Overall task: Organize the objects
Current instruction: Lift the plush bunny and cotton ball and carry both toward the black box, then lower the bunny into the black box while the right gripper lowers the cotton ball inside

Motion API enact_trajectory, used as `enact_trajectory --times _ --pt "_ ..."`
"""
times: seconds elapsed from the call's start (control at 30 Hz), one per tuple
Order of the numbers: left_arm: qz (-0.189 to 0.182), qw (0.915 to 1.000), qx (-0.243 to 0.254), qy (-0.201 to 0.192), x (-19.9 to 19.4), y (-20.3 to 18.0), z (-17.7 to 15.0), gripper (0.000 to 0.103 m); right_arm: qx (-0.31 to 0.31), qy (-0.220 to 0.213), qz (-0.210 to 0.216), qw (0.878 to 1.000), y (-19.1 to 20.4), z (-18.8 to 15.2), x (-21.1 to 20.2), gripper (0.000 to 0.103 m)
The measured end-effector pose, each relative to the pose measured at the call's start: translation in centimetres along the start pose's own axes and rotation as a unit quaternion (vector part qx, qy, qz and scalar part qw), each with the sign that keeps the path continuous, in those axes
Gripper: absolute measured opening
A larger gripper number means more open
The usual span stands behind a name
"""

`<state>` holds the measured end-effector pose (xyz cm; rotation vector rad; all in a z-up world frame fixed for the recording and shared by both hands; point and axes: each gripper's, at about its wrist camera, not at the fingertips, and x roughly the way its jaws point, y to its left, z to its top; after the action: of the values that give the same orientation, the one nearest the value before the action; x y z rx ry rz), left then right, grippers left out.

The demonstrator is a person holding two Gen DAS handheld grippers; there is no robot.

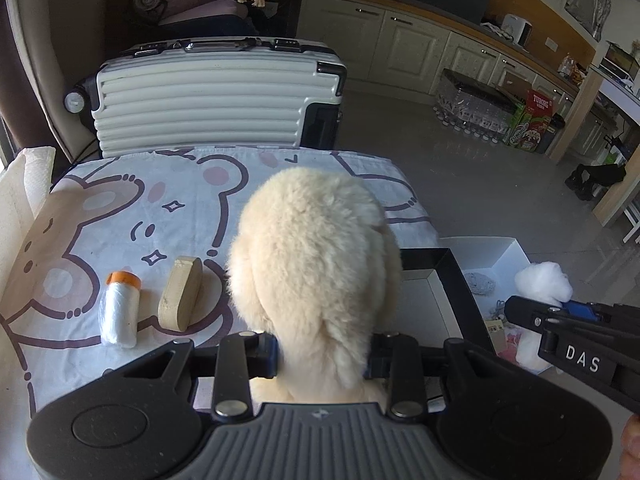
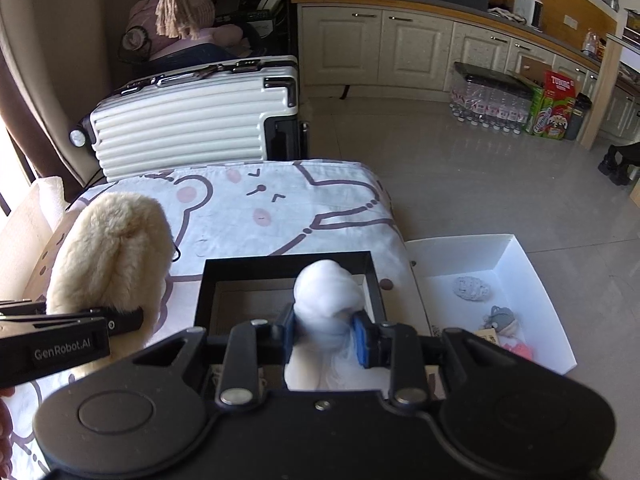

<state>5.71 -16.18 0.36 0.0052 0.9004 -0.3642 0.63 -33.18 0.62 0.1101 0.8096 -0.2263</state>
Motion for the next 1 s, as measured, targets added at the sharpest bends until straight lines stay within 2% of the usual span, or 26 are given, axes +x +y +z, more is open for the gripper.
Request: enact_trajectory --times 0.43,0.67,1.0 --pt "-0.043 0.9984 -0.036 -0.004 2.5 -1.7 0.5 0.036 0.019 -0.004 0.001 1.0 -2.3 -0.2 0.9 0.03" --pt "-0.064 0.9965 -0.05 0.022 5.7 -3.1 0.4 0.036 0.023 0.002 0.0 1.0 -3.2 -0.2 1.9 0.03" --pt "-0.074 0.9932 -0.065 0.063 10.3 -4.1 0.3 0.036 0.02 0.01 0.001 1.0 -4.1 0.0 3.5 0.03"
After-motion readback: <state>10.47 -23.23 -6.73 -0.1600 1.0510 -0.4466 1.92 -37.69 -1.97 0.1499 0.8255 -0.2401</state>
